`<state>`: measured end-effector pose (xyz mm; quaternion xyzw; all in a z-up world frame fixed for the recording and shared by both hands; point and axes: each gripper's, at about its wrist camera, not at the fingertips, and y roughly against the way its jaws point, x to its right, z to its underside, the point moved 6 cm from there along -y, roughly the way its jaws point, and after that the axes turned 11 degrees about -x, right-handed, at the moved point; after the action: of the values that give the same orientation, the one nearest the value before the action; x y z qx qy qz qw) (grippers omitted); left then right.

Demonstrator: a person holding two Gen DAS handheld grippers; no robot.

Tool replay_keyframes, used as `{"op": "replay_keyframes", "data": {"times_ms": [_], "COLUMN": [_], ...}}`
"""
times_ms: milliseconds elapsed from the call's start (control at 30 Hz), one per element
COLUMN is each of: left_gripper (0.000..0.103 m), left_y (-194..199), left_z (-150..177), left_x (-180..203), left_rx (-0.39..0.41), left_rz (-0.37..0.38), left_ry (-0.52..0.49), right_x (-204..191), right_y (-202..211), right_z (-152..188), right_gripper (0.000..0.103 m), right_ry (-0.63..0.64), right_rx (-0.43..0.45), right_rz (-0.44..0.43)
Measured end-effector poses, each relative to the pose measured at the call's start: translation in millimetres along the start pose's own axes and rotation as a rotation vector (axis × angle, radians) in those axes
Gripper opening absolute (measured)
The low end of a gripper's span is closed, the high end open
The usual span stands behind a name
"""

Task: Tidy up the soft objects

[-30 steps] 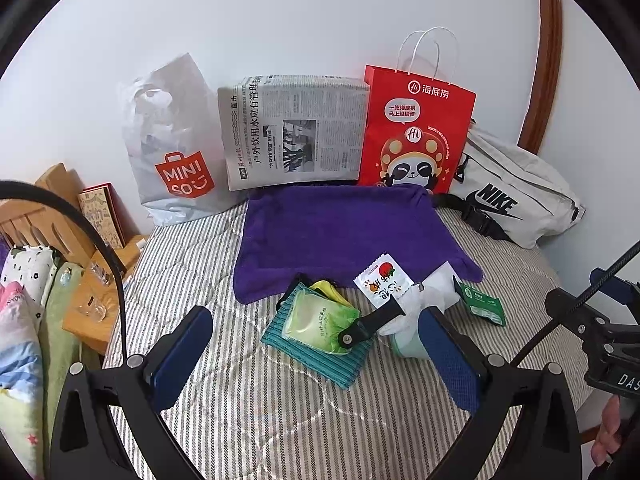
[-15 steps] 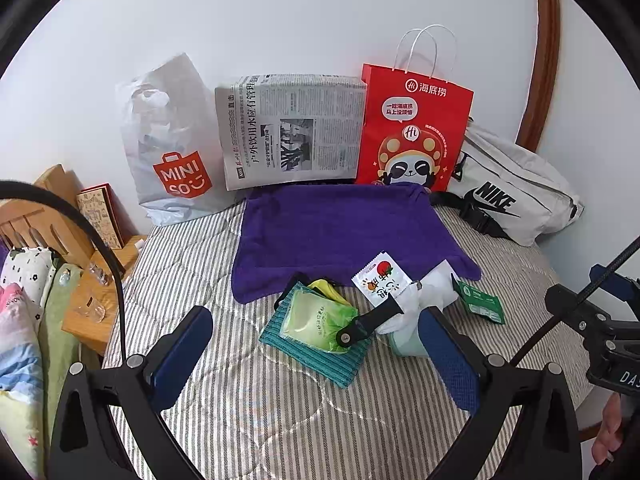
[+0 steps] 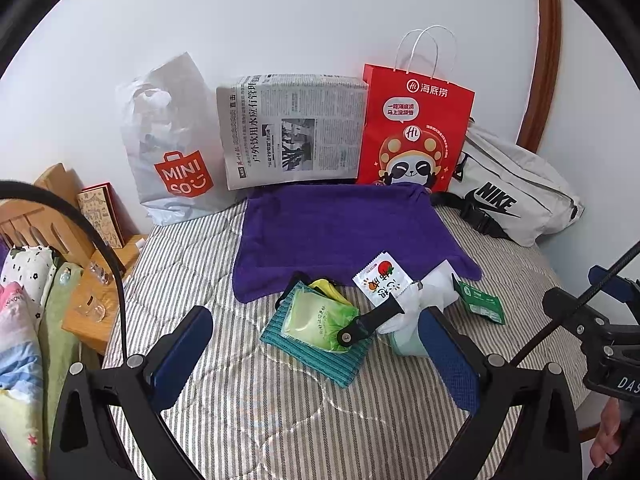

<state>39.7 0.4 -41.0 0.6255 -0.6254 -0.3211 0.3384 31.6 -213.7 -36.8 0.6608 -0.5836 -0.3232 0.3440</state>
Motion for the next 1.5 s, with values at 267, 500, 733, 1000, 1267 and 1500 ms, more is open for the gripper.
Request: {"op": "replay_keyframes", "data": {"times_ms": [267, 500, 733, 1000, 1267, 1500], "left_gripper": [0.103, 0.103, 0.103, 0.103, 0.103, 0.103], "left_y": [0, -1, -1, -2, -9, -40], "left_z": [0, 2, 4, 3, 1, 5], "left_x": [0, 0, -1, -2, -3, -9], "left_rx": [0.001, 0.001, 0.003, 0.002, 0.003, -0.059], "left_rz": [0.0, -0.004, -0.005, -0.004, -0.002, 0.019], "left_ry": [0.0, 0.005, 0.012, 0.009, -0.003, -0.004], "right_x": [0, 1, 1, 3, 7, 29], "right_y": [0, 0, -1, -4, -10, -43], "right_z": [0, 0, 0, 1, 0, 6], "right_gripper": [0.102, 0.102, 0.102, 0.102, 0.102, 0.102], "right_ry": [-0.001, -0.001, -0.003, -0.009, -0.008, -0.042], "right_rx": [-0.001, -0.001, -0.003, -0.008, -0.013, -0.067], "right_rz": [-0.001, -0.001, 0.0, -0.001, 0.008, 0.047]}}
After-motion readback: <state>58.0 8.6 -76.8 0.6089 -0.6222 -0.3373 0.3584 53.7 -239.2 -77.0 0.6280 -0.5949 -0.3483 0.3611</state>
